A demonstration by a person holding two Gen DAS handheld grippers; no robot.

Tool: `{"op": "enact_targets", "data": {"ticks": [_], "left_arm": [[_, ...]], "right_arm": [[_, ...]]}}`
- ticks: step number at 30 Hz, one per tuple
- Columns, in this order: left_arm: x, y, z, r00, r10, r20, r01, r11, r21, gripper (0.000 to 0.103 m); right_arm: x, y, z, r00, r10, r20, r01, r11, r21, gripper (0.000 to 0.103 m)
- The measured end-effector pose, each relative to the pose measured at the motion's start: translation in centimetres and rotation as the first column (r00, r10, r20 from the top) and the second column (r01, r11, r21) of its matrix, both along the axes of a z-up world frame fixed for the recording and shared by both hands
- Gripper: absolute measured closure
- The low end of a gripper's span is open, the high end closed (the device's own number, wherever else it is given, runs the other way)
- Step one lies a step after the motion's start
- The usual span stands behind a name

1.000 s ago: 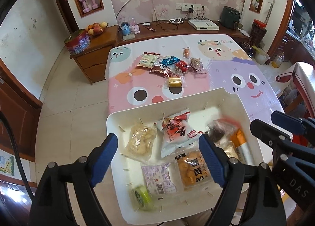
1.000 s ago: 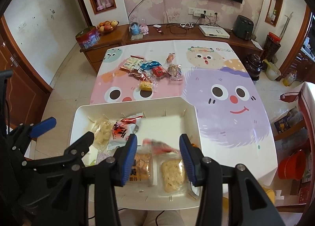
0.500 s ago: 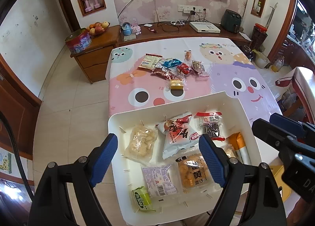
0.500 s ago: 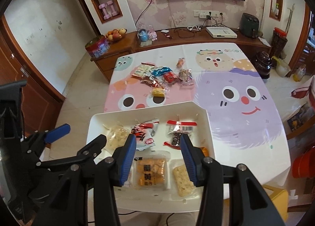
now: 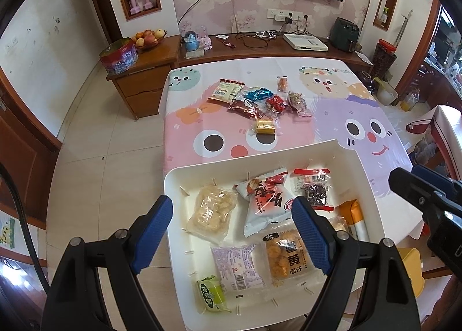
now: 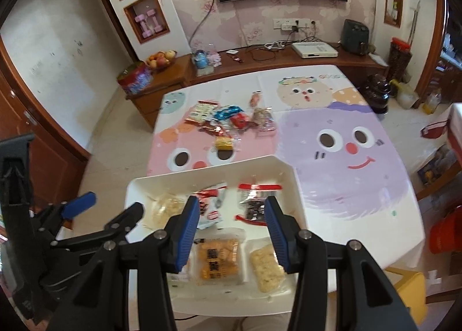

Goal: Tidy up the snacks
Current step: 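Move both grippers from the tray back over the snack pile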

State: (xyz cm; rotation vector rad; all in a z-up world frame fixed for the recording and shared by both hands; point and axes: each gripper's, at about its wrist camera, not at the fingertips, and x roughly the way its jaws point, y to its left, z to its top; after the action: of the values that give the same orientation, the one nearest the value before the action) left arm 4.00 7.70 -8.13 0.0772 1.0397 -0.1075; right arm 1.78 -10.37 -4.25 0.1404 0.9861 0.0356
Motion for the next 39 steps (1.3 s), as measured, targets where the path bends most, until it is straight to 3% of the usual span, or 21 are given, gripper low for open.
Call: {"op": "enact_targets", "data": {"ticks": [11,16,23,29,34,39], "left_arm": [[2.2,1.0,0.9,0.999,0.043,0.019,-0.043,0.999,0.007,0.019],[4.4,1.6,2.9,0.996,0.063,0.066,-0.064,0.998,0.009,0.019],[9.2,1.5,7.5,0.985,0.045,0.165,-0.057,0.996,0.065,0.012],[15.2,1.3,9.2,0.99,0.019,0.143,-0.029,0.997,0.066,0.012],[20.3,1.3,8.6,0.993,0.012,0.117,-0.02,0.997,0.073,0.012],[25.5,0.5,5.2,0.999,-0.018,0.041,0.015,0.997,0.07,0.012]], "right_arm": [[1.4,0.0,1.7,0.999,-0.018,0.048,0.023,0.996,-0.091,0.056],[3.8,-0.1,4.6,0.996,0.024,0.084,-0.015,0.994,-0.11,0.056],[8.1,-1.1,9.4,0.984,0.076,0.159,-0.049,0.985,-0.164,0.055],[13.6,-3.0,11.6,0.982,0.07,0.175,-0.038,0.983,-0.182,0.053],[18.7,-4.9,11.2,0.988,0.055,0.141,-0.032,0.987,-0.16,0.053],[24.1,-6.6,7.4,0.998,0.054,0.04,-0.048,0.991,-0.123,0.053]]}}
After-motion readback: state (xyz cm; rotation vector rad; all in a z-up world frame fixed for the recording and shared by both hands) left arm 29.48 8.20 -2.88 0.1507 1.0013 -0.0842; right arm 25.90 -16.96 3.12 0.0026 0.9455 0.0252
